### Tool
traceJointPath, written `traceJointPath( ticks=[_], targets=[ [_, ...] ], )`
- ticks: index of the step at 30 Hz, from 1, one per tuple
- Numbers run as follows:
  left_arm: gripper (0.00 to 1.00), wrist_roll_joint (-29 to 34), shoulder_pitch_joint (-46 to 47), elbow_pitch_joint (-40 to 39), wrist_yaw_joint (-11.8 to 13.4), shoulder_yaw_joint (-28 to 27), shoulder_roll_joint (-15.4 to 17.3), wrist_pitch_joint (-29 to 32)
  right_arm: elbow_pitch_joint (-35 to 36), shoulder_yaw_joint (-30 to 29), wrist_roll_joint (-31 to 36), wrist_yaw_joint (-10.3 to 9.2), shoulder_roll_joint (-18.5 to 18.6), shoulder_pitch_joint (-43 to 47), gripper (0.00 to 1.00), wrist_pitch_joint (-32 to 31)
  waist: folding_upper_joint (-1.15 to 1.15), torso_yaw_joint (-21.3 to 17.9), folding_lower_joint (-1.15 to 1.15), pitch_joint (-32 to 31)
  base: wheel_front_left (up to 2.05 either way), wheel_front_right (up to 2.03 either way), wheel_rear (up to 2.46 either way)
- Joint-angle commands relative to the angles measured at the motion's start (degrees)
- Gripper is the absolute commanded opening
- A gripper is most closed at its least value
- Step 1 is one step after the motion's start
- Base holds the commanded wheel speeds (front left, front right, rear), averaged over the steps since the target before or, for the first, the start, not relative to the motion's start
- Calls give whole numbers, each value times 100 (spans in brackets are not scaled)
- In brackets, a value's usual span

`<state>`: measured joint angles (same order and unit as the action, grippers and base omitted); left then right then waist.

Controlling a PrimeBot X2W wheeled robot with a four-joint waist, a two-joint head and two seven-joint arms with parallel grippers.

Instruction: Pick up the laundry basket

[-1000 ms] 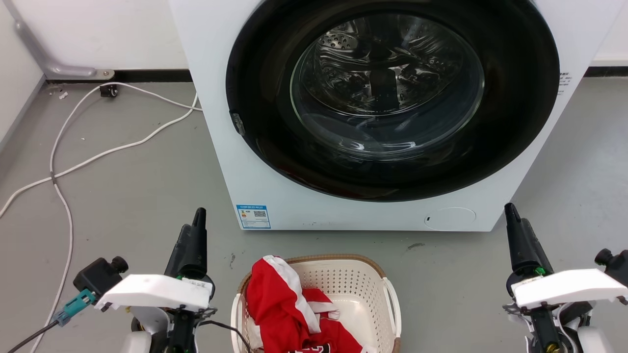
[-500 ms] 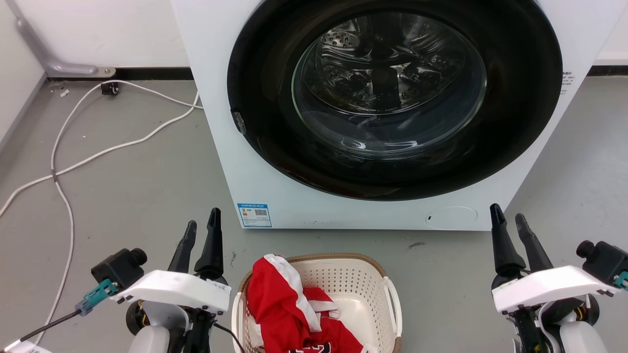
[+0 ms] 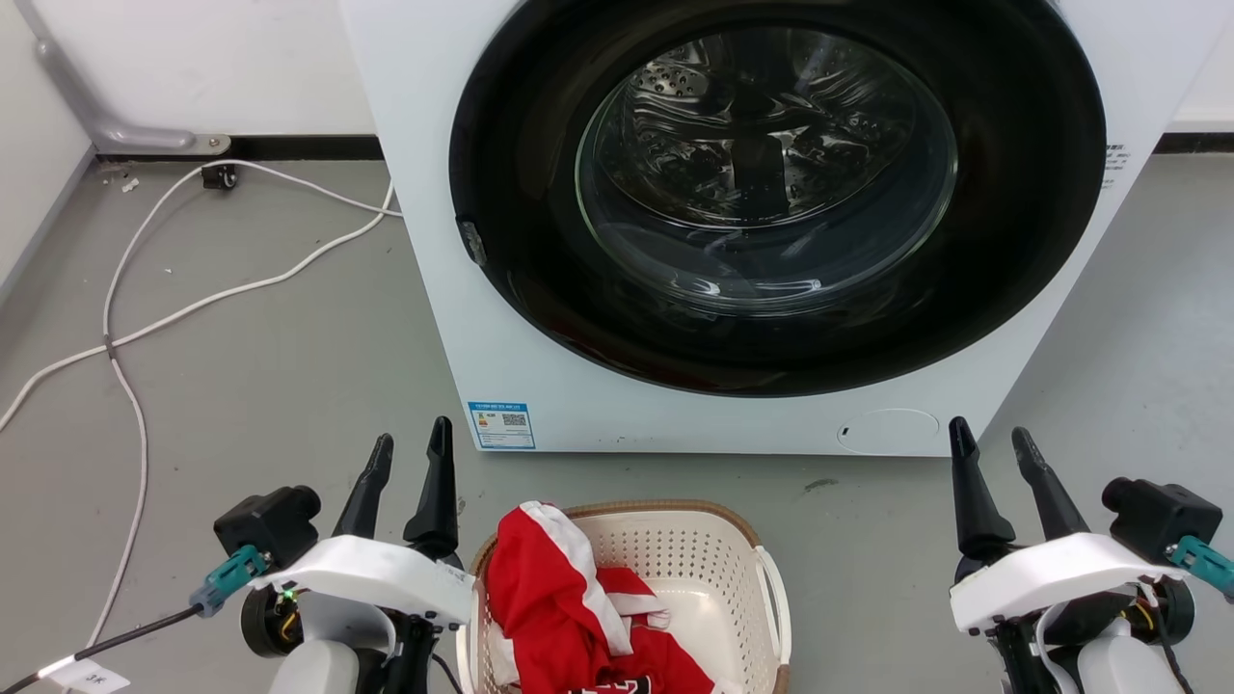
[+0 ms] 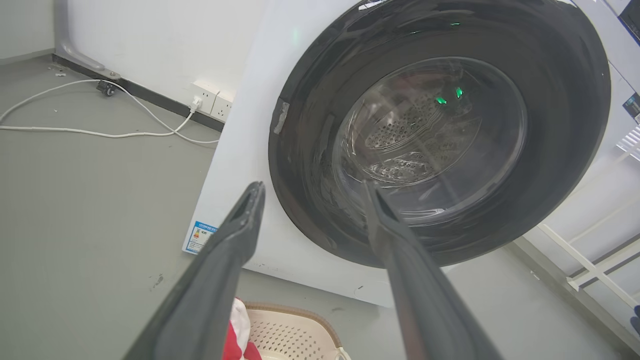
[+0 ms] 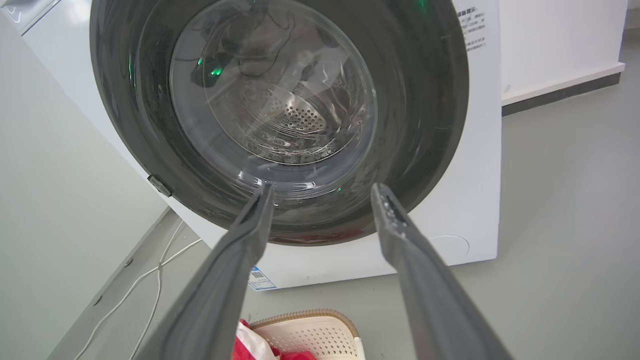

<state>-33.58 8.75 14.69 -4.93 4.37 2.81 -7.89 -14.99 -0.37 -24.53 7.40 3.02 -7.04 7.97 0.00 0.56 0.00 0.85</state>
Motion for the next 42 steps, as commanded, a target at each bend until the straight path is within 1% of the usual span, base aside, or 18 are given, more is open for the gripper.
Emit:
traceJointPath(
  ticks=[1,10,23,42],
  targets=[
    [100,243,146,8,34,13,13,-77,10,17,265,9,-11,-106,100,73,0,-4,0,-10,0,0,0],
    [100,801,166,143,74,57,12,-196,-49,19,795,10,-13,-75,100,184,0,0,0,-7,0,0,0],
    [100,1534,232,256,202,150,12,-365,-129,28,1490,11,-16,-97,100,357,0,10,0,14,0,0,0],
    [100,2326,238,393,235,156,11,-588,-249,67,2065,7,-19,-120,100,582,0,13,0,62,0,0,0]
  ],
)
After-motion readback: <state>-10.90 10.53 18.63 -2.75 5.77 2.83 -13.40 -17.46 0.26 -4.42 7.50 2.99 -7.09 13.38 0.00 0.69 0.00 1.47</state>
